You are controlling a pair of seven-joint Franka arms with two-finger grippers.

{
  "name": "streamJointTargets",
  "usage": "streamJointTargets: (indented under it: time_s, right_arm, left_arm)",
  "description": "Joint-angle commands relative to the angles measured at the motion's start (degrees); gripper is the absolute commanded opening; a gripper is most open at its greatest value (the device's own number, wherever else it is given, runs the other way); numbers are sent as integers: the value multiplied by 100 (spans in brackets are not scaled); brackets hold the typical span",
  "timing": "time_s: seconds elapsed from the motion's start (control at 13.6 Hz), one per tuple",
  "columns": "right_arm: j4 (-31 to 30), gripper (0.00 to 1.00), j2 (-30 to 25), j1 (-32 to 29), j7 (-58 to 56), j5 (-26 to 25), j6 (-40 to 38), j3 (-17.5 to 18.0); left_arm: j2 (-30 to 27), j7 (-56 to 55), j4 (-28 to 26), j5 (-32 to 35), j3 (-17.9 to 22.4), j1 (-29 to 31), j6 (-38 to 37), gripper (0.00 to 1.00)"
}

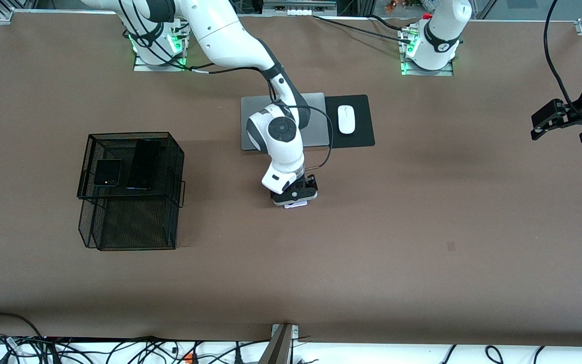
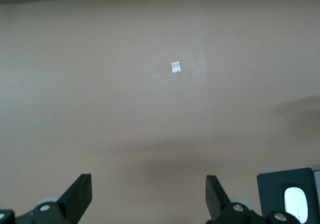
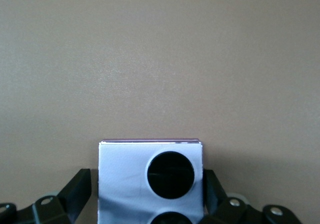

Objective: Place phones with both arms

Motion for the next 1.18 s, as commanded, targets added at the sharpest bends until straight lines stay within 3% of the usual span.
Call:
streamJointTargets:
  time_s: [0.0,0.15,0.22,0.29,0.44,0.74,1.11]
  right_arm:
    - [-79,78,10,-1,4,261,120,13]
    - [-97,30,10,-1,13,261,129,13]
    - [-97,13,1,-1,4,261,121,13]
    - [-89,2,-17,-1,-13,270,121,13]
    - [-71,0,-113,34,-40,305,51,4]
    - [52,0,-727,34,30,314,-1046,-127]
    - [693,0,-1404,61,276,279,-3232,-715]
  left_arm:
    - [84,-67,158,-56,9,-15,-42,100]
    - [75,-67,167,-56,9,-15,-51,100]
    - [75,-67,167,-64,9,-15,-60,100]
    - [75,-67,167,-64,9,-15,-60,100]
    - [75,-67,158,-64,9,-6,-69,100]
    - [75,-58,158,-64,9,20,-69,100]
    - [75,-67,167,-64,9,20,-69,100]
